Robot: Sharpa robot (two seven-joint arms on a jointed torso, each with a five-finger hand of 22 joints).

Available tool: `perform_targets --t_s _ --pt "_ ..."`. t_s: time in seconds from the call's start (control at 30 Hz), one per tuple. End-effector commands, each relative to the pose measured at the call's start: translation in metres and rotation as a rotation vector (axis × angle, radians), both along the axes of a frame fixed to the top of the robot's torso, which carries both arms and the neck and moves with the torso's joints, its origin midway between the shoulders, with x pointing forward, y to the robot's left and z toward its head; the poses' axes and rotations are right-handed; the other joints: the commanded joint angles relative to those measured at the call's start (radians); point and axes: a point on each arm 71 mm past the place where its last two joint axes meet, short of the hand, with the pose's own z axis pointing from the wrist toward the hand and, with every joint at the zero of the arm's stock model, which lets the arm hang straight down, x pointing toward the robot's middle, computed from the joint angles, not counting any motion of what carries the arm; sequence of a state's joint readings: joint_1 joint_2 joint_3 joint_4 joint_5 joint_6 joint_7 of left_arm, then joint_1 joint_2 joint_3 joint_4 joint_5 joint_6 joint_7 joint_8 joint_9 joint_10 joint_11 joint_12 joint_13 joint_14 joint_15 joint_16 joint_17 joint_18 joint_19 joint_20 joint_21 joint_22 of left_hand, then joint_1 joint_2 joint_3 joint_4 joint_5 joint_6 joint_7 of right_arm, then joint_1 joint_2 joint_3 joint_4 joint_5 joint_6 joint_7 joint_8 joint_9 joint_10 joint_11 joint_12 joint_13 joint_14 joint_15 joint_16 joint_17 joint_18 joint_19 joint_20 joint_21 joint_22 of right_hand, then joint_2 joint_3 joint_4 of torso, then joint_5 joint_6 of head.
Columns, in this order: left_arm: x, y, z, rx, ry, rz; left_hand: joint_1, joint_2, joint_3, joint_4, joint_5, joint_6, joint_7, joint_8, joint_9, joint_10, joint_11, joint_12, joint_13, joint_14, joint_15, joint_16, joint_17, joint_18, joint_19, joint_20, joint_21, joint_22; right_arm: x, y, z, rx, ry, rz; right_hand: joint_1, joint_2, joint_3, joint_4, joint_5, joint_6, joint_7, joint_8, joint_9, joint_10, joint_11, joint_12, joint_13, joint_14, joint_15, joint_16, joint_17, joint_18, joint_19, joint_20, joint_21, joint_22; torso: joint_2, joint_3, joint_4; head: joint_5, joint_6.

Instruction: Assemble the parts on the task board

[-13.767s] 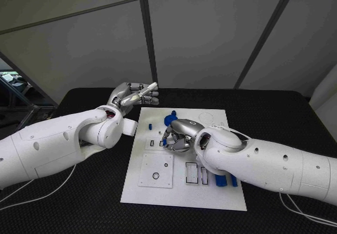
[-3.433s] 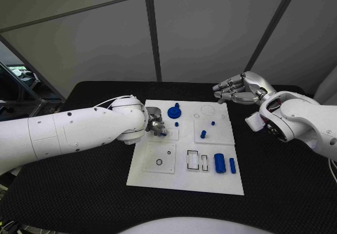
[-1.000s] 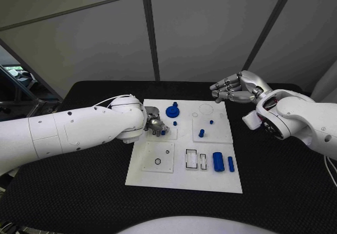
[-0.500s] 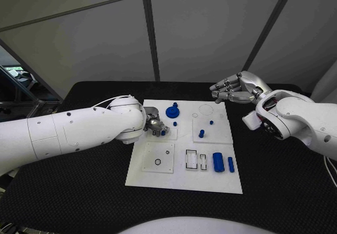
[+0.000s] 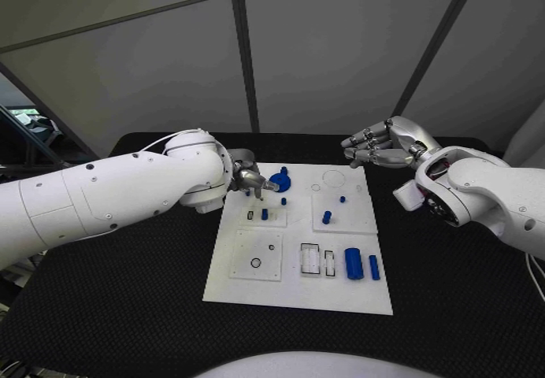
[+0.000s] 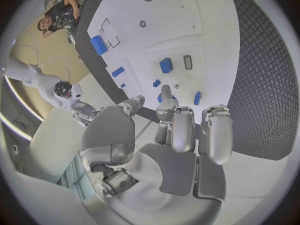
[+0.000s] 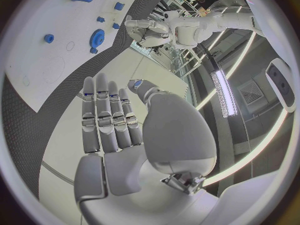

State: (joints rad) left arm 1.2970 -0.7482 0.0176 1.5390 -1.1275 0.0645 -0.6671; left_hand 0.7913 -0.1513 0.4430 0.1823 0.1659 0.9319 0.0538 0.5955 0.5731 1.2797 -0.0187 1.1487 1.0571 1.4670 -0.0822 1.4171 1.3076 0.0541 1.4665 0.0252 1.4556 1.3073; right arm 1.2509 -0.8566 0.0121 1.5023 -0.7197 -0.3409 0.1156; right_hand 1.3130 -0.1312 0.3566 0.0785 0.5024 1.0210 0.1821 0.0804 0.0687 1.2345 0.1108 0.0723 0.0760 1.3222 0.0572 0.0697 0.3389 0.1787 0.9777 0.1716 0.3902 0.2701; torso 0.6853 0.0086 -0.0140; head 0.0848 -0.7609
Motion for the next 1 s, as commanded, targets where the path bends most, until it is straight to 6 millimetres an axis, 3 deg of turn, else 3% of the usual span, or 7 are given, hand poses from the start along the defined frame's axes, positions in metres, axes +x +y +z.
perform_targets --t_s 0.03,0.23,0.4,0.6,1.0 --pt "0.003 0.003 0.009 0.014 0.018 -0.03 0.038 -0.001 -0.058 0.016 -0.002 -0.023 0.006 -0.011 -0.009 -0.034 0.008 -0.035 -0.041 0.059 0.008 -0.012 0.119 -0.011 0.024 0.007 -0.022 0.074 0.001 0.0 0.001 -0.001 -0.003 0.004 -0.01 -0.003 -0.001 0.007 0.005 0.0 0.008 -0.007 0.0 0.001 0.006 -0.004 -0.001 0.002 0.004 -0.004 -0.001 0.003 0.005 0.002 -0.005 -0.001 0.001 0.0008 -0.0007 0.002 0.003" --pt "0.018 0.014 0.023 -0.001 0.023 -0.002 0.117 0.003 -0.143 0.031 -0.002 -0.09 0.039 -0.087 -0.069 -0.082 0.036 -0.082 -0.099 0.051 0.032 -0.031 0.105 -0.003 0.005 0.027 -0.056 0.034 0.002 -0.002 0.001 -0.002 -0.002 -0.002 -0.01 -0.003 -0.001 0.007 0.005 0.0 0.008 -0.007 0.0 0.001 0.006 -0.004 -0.001 0.002 0.004 -0.004 -0.001 0.003 0.005 0.002 -0.005 -0.001 0.001 0.0006 -0.0004 0.004 0.006" --pt "0.032 0.023 0.02 0.028 0.03 0.025 0.177 0.024 -0.204 0.052 -0.001 -0.084 0.046 -0.122 -0.109 -0.089 0.041 -0.084 -0.111 0.049 0.037 -0.034 0.103 -0.001 0.003 0.036 -0.064 0.028 0.003 -0.001 0.001 -0.003 -0.002 -0.002 -0.01 -0.003 -0.001 0.007 0.005 0.0 0.008 -0.007 0.0 0.001 0.006 -0.004 -0.001 0.002 0.004 -0.004 -0.001 0.003 0.005 0.002 -0.005 -0.001 0.002 0.0007 -0.0025 0.007 0.009" --pt "0.047 0.031 0.008 0.079 0.054 0.045 0.213 0.037 -0.232 0.059 0.0 -0.071 0.043 -0.13 -0.125 -0.086 0.04 -0.077 -0.11 0.049 0.037 -0.032 0.105 -0.001 0.006 0.036 -0.061 0.033 0.003 -0.001 0.001 -0.002 -0.002 0.0 -0.011 -0.004 -0.001 0.007 0.008 -0.001 0.008 -0.007 -0.001 0.0 0.006 -0.004 -0.002 0.002 0.004 -0.005 -0.002 0.003 0.006 0.002 -0.006 -0.002 0.001 -0.0011 -0.0024 0.007 0.009" --pt "0.062 0.035 -0.013 0.142 0.102 0.053 0.245 0.053 -0.256 0.064 0.001 -0.052 0.039 -0.13 -0.135 -0.082 0.037 -0.071 -0.108 0.05 0.034 -0.032 0.105 -0.002 0.008 0.034 -0.06 0.037 0.002 0.002 0.001 0.0 -0.003 0.005 -0.01 -0.003 0.0 0.006 0.008 -0.001 0.008 -0.007 0.0 0.0 0.006 -0.004 -0.002 0.002 0.003 -0.005 -0.002 0.003 0.006 0.002 -0.007 -0.002 0.001 -0.0003 -0.0018 0.01 0.007"
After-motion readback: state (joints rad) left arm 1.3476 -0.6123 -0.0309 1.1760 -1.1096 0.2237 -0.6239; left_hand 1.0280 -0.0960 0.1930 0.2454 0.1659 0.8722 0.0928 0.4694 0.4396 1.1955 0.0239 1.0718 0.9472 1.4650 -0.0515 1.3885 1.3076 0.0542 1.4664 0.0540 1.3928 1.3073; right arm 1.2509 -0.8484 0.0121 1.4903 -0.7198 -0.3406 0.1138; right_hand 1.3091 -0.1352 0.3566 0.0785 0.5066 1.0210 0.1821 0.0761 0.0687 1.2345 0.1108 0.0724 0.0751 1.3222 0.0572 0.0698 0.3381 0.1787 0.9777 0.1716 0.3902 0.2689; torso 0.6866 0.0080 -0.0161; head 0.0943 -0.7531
